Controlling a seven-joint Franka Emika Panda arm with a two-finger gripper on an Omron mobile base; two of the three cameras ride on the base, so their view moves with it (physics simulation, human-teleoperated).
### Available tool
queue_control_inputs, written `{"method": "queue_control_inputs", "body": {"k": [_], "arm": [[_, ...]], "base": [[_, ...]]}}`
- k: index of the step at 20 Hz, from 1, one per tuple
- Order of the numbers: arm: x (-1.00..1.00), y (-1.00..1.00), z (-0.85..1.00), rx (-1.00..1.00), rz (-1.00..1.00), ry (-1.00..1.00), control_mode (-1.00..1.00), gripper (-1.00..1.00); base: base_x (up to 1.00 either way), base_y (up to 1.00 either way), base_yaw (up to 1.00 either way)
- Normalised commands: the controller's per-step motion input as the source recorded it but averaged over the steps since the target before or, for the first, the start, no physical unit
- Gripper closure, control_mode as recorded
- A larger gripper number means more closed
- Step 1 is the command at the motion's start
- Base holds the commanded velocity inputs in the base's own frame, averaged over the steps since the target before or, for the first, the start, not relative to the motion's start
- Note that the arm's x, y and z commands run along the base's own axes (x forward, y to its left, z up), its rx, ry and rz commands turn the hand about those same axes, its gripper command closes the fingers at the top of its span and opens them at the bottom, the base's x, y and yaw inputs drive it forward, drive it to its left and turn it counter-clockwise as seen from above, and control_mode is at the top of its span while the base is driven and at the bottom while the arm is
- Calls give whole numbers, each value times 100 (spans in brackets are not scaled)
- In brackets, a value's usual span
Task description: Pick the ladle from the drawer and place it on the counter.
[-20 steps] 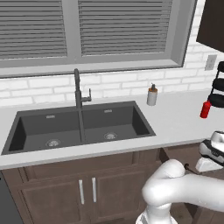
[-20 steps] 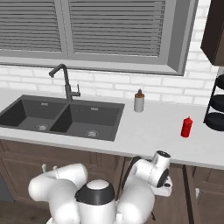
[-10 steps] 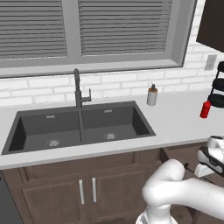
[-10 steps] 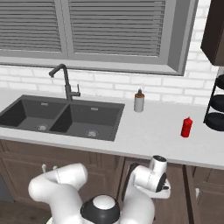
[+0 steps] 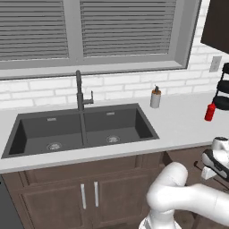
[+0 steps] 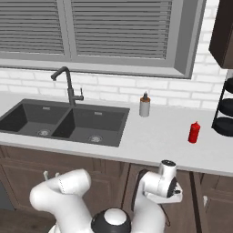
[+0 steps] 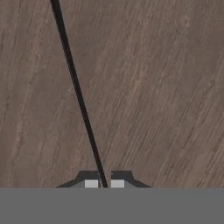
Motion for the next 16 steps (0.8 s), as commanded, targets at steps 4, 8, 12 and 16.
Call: {"method": "queue_control_inputs", "body": {"k": [4, 8, 12, 16], "arm": [[-36, -25, 3, 0, 6, -10, -100, 100], [-59, -13, 80, 1, 3, -15, -100, 100], [-13, 0, 100, 3, 0, -9, -100, 100], [-12, 0, 100, 1, 0, -5, -100, 100]], "base": [[0, 0, 0], [0, 0, 0], [0, 0, 0], [0, 0, 0]]}}
